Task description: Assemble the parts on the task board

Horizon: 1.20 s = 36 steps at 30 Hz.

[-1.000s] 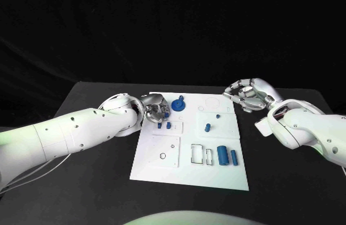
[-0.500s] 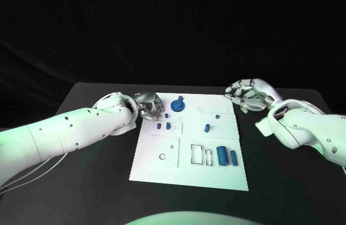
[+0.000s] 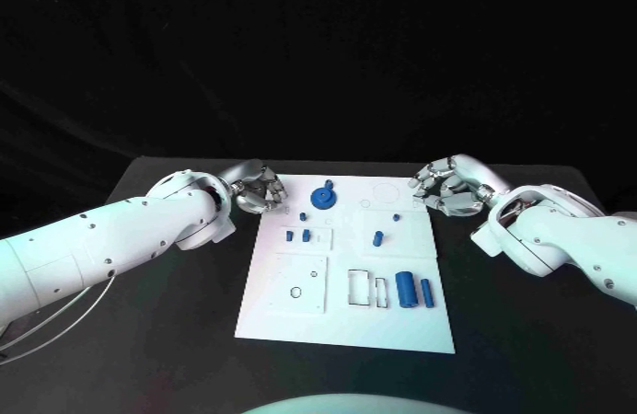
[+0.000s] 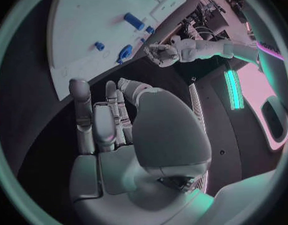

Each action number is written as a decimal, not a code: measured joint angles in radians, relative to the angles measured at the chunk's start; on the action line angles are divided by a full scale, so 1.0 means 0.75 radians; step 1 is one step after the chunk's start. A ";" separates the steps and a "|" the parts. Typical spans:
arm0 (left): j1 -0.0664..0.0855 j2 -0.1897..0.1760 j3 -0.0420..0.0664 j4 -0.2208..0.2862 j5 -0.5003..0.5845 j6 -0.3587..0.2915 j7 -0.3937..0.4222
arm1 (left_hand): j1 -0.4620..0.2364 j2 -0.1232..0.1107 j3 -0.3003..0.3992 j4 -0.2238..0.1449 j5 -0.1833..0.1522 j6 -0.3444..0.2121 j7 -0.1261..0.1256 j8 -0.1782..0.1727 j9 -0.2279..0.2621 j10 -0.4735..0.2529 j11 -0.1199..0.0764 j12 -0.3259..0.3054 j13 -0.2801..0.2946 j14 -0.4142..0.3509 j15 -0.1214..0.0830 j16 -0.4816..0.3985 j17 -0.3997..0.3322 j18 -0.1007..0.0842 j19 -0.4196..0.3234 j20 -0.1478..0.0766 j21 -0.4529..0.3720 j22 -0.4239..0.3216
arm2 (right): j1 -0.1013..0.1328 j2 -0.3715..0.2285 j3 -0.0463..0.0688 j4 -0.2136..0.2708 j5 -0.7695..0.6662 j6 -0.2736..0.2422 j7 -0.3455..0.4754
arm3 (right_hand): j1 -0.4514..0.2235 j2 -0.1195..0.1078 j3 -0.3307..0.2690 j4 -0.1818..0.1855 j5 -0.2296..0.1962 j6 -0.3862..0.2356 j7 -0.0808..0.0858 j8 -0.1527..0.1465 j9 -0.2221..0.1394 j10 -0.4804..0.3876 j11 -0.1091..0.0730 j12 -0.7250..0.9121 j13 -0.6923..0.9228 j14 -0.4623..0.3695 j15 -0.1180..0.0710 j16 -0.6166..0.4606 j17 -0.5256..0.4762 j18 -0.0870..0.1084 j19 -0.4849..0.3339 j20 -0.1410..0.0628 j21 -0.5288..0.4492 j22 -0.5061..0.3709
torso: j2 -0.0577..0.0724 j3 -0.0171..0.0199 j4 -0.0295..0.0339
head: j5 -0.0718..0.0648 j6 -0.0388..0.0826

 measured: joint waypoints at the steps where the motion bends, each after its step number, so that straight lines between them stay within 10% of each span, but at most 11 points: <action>1: 0.000 -0.008 0.001 -0.001 0.046 -0.010 0.025 | -0.018 0.003 -0.011 0.011 0.000 0.005 -0.005 0.000 0.002 0.020 -0.009 0.027 0.011 0.009 -0.009 0.010 0.019 0.000 0.000 0.000 0.000 -0.004 | 0.000 -0.003 0.000 0.010 -0.038 0.004 -0.015 | -0.007 -0.006 0.017 -0.017 -0.009 0.012 -0.003 -0.008 -0.005 0.017 -0.002 -0.029 -0.026 0.003 -0.003 0.000 -0.002 0.000 0.004 -0.004 0.008 0.009 | 0.000 0.0001 -0.0005 | -0.005 0.002; 7: 0.000 -0.057 0.003 0.003 0.499 -0.073 0.240 | -0.062 0.015 -0.069 0.046 0.000 0.007 -0.007 0.008 0.019 -0.003 -0.015 0.077 0.036 -0.132 -0.008 -0.137 -0.245 0.000 -0.042 -0.006 -0.091 -0.060 | 0.002 0.000 0.002 0.050 -0.317 0.036 -0.136 | -0.088 -0.031 0.061 -0.050 -0.041 0.048 0.003 -0.038 -0.022 0.028 0.010 -0.200 -0.149 0.019 0.010 -0.015 -0.014 0.000 0.016 -0.001 0.012 0.027 | -0.003 0.0008 -0.0031 | -0.044 0.016; 14: -0.006 -0.103 0.003 0.083 1.031 -0.072 0.473 | -0.129 0.036 -0.217 0.124 0.000 -0.049 0.020 0.008 0.039 -0.104 0.027 -0.028 -0.035 -0.319 0.042 -0.348 -0.371 0.000 -0.119 0.048 -0.334 -0.209 | 0.003 0.031 0.002 0.048 -0.617 0.093 -0.265 | -0.119 -0.063 0.079 -0.064 -0.056 0.043 0.008 -0.101 -0.047 0.011 0.027 -0.320 -0.241 0.016 0.023 -0.024 -0.034 0.000 0.009 0.006 -0.023 0.014 | -0.003 0.0001 -0.0024 | -0.077 0.027; 17: -0.013 -0.116 0.003 0.124 1.181 -0.055 0.541 | -0.120 0.048 -0.237 0.141 0.008 -0.069 0.015 -0.015 0.039 -0.008 0.026 -0.096 -0.074 -0.365 0.044 -0.426 -0.409 0.000 -0.126 0.055 -0.429 -0.271 | 0.004 0.048 0.003 0.046 -0.718 0.115 -0.305 | -0.130 -0.066 0.079 -0.064 -0.064 0.039 0.012 -0.125 -0.055 0.011 0.027 -0.346 -0.266 0.012 0.027 -0.024 -0.033 0.000 0.009 0.006 -0.022 0.019 | -0.002 -0.0001 -0.0020 | -0.084 0.029; 24: -0.020 -0.124 0.003 0.180 1.368 -0.016 0.630 | -0.091 0.052 -0.246 0.150 0.008 -0.044 0.020 -0.020 0.039 0.122 0.034 -0.287 -0.091 -0.453 0.068 -0.607 -0.483 0.000 -0.152 0.081 -0.623 -0.394 | 0.004 0.101 0.003 0.031 -0.878 0.164 -0.367 | -0.133 -0.063 0.079 -0.064 -0.069 0.039 0.012 -0.131 -0.058 0.017 0.032 -0.354 -0.287 0.029 0.034 -0.007 0.003 0.000 0.031 0.014 0.024 0.052 | -0.001 -0.0013 -0.0024 | -0.086 0.028; 36: -0.022 -0.126 0.003 0.212 1.464 0.006 0.682 | -0.085 0.047 -0.249 0.154 0.008 -0.039 0.025 -0.027 0.039 0.127 0.039 -0.332 -0.091 -0.453 0.068 -0.628 -0.489 0.000 -0.147 0.086 -0.660 -0.421 | 0.000 0.175 0.001 -0.013 -0.979 0.222 -0.408 | -0.140 -0.055 0.096 -0.081 -0.069 0.092 0.012 -0.142 -0.058 0.070 0.031 -0.361 -0.322 0.048 0.029 0.021 0.042 0.000 0.081 0.011 0.095 0.105 | 0.002 -0.0009 0.0027 | -0.085 0.018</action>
